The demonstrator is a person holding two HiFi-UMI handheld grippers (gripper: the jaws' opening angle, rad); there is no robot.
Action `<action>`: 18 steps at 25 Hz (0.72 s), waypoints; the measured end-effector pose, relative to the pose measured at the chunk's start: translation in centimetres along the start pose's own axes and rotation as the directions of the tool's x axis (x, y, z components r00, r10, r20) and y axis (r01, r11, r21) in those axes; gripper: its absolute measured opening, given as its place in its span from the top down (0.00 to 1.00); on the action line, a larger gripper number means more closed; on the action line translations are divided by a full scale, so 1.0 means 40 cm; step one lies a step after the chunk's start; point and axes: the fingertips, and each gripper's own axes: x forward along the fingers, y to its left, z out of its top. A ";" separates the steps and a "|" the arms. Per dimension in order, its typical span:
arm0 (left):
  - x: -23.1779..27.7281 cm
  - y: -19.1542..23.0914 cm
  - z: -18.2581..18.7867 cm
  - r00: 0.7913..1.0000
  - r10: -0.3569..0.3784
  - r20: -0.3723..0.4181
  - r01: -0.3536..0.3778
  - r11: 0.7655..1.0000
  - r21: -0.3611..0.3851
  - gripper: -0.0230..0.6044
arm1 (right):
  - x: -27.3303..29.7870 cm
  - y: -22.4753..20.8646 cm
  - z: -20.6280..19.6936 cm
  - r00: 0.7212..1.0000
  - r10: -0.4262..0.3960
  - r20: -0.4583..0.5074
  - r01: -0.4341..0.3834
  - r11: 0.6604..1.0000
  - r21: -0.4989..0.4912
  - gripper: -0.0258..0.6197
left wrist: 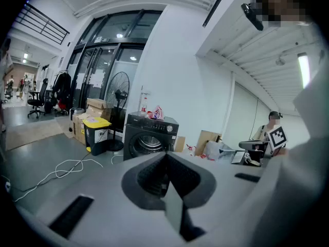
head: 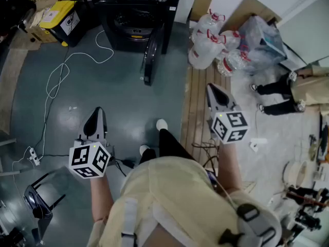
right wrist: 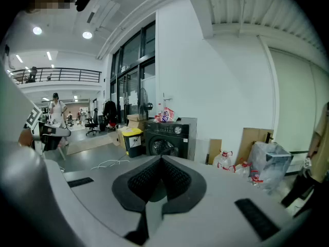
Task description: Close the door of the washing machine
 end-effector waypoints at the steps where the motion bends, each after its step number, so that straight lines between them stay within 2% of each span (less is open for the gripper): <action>1: -0.002 -0.001 -0.003 1.000 -0.004 -0.001 0.004 1.000 0.000 0.96 | -0.002 0.005 0.000 1.000 0.001 0.002 -0.001 1.000 0.000 0.96; 7: -0.003 -0.018 -0.020 0.999 -0.040 -0.004 0.040 0.999 -0.006 0.96 | -0.022 0.025 -0.007 1.000 -0.001 0.017 0.001 1.000 0.009 0.96; 11: 0.004 -0.029 -0.014 0.998 -0.066 0.003 0.066 0.997 -0.028 0.96 | -0.023 0.036 0.008 0.998 0.025 0.052 -0.026 0.999 0.023 0.95; 18: 0.033 -0.029 -0.012 0.999 -0.049 0.004 0.050 0.998 -0.050 0.96 | 0.046 0.073 0.001 0.989 0.146 0.022 -0.145 0.988 -0.048 0.95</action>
